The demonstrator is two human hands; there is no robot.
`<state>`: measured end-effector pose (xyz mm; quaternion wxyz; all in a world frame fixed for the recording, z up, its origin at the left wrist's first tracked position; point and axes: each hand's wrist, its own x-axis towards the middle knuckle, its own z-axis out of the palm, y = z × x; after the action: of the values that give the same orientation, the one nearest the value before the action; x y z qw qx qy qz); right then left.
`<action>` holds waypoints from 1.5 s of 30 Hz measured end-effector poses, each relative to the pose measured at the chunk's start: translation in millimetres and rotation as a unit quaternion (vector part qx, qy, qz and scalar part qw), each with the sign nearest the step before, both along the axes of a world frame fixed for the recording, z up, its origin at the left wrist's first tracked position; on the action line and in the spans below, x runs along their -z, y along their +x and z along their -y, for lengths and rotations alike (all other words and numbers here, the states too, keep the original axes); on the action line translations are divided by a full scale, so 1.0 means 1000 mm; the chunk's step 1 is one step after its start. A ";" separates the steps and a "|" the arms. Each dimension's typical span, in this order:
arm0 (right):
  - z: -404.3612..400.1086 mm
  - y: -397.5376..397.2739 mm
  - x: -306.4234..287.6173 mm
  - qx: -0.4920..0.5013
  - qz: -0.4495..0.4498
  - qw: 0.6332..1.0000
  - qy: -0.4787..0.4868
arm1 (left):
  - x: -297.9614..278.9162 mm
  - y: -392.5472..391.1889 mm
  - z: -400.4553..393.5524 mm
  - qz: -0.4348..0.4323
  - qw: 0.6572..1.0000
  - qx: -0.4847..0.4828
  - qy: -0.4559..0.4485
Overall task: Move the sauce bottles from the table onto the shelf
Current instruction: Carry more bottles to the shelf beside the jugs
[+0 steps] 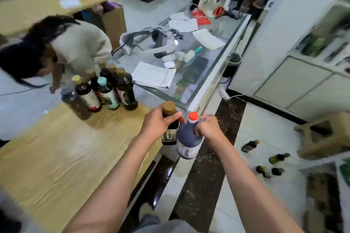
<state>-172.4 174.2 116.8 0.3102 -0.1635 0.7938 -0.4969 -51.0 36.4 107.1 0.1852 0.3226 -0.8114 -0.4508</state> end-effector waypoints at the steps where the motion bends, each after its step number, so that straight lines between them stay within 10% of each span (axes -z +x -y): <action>1: -0.023 -0.013 -0.015 0.024 0.000 0.999 -0.030 | -0.014 -0.018 -0.017 -0.003 1.000 0.017 -0.018; 14: -0.319 -0.145 -0.166 0.269 -0.134 0.917 -0.262 | -0.158 -0.225 -0.289 -0.162 0.960 0.169 -0.154; 45: -0.740 -0.458 -0.333 0.612 -0.226 0.702 -0.286 | -0.332 -0.657 -0.740 -0.296 0.781 0.548 0.043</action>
<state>-630.0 914.4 449.9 -0.3126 0.1700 0.5849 -0.7289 -708.2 776.3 439.4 0.1245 -0.3178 -0.7364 -0.5841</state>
